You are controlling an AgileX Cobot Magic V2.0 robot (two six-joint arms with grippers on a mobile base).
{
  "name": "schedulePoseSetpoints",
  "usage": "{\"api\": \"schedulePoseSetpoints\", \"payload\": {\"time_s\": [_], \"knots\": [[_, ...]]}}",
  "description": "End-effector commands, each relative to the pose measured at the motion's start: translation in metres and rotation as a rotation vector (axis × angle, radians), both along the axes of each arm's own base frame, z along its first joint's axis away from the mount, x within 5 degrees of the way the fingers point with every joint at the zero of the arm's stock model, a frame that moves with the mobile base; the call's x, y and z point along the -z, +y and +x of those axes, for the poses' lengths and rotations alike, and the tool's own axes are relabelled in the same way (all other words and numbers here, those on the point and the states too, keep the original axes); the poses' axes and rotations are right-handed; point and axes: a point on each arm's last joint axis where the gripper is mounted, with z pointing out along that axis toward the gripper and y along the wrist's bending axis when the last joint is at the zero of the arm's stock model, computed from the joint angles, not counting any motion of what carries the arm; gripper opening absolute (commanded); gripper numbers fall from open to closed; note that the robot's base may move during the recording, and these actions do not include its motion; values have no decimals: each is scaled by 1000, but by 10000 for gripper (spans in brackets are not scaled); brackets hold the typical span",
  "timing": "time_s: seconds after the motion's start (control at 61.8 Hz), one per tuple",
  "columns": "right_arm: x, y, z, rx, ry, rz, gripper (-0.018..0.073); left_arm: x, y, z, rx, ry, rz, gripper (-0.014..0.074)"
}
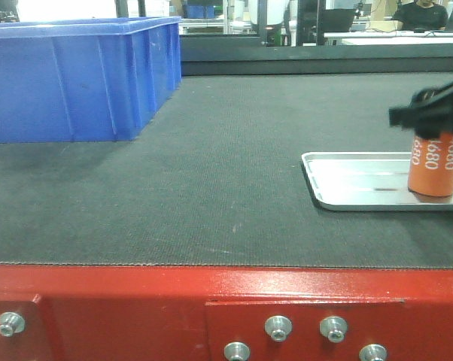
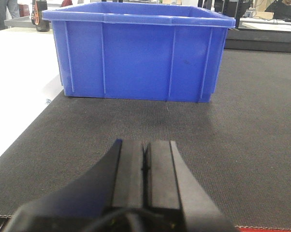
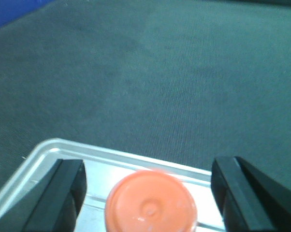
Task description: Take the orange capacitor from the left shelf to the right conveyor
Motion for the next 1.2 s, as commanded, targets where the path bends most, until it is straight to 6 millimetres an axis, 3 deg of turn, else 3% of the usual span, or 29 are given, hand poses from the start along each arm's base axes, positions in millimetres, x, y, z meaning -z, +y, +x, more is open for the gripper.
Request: {"api": "schedulePoseSetpoints", "payload": {"time_s": [0.0,0.113,0.356,0.566,0.761,1.181], "knots": [[-36,-1,-11,-1,-107,10,616,-10,0,-1,1,-103,-12,-127],[-60,-4,-32,-3,-101,12,504,-10,0,-1,1,-103,-12,-127],[-102,-11,-93,-9,-130,19,44,-10,0,-1,1,-103,-12,-127],[-112,-17,-137,-14,-102,16,57,-10,0,-1,1,-103,-12,-127],[-121,-21,-164,-15,-165,25,56,-10,0,-1,1,-103,-12,-127],[-122,-21,-168,-15,-177,25,56,-10,0,-1,1,-103,-12,-127]]}}
